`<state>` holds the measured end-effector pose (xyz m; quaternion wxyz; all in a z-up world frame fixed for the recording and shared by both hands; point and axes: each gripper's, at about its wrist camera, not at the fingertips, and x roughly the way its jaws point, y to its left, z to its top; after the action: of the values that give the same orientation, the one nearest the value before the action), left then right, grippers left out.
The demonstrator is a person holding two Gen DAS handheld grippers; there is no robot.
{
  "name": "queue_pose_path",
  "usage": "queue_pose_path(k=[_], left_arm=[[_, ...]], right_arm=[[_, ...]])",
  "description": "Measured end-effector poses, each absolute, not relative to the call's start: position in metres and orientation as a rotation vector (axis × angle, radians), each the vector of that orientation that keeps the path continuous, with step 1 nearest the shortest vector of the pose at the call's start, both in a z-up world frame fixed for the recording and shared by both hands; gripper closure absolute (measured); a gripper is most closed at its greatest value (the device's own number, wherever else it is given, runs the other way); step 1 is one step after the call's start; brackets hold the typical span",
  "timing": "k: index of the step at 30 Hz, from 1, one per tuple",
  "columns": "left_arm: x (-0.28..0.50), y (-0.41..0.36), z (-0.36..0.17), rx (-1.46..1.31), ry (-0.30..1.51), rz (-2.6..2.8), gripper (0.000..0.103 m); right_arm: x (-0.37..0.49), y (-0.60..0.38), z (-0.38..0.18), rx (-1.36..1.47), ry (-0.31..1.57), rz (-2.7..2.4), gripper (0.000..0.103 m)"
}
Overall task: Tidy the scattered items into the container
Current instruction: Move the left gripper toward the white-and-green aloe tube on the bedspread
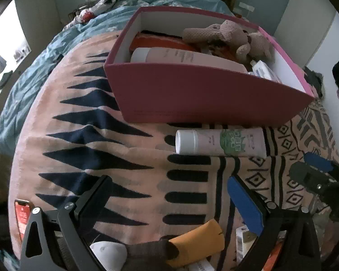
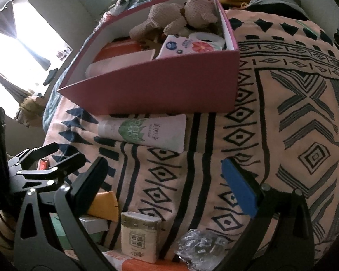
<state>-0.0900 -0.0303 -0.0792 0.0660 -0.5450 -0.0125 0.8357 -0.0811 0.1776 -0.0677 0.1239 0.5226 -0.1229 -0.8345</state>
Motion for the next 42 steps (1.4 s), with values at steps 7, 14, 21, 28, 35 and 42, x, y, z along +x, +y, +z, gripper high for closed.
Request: queue_pose_path(k=[7,14,21,28,35,42], left_arm=[[-0.1,-0.038,-0.082,-1.641,-0.086,2.498,0.0],[-0.107,-0.039,-0.083,-1.63,-0.08,2.471,0.0],[-0.111,-0.037,-0.089,-1.639,-0.046,2.434,0.0],[-0.116,-0.034,-0.096,-1.661,-0.009,2.396,0.0],[-0.118,-0.031,-0.1,-1.672,0.0,2.384,0.0],[-0.116,-0.03,-0.102,-1.679,-0.017,2.372,0.0]], right_arm=[[-0.093,0.167,-0.073,1.562,-0.326,-2.442,0.001],[-0.1,0.162,-0.078,1.576,-0.337,-2.45,0.002],[-0.103,0.159,-0.081,1.575,-0.35,-2.466,0.004],[-0.105,0.163,-0.085,1.58,-0.382,-2.479,0.01],[-0.107,0.167,-0.087,1.576,-0.404,-2.474,0.01],[-0.11,0.17,-0.089,1.571,-0.42,-2.463,0.017]])
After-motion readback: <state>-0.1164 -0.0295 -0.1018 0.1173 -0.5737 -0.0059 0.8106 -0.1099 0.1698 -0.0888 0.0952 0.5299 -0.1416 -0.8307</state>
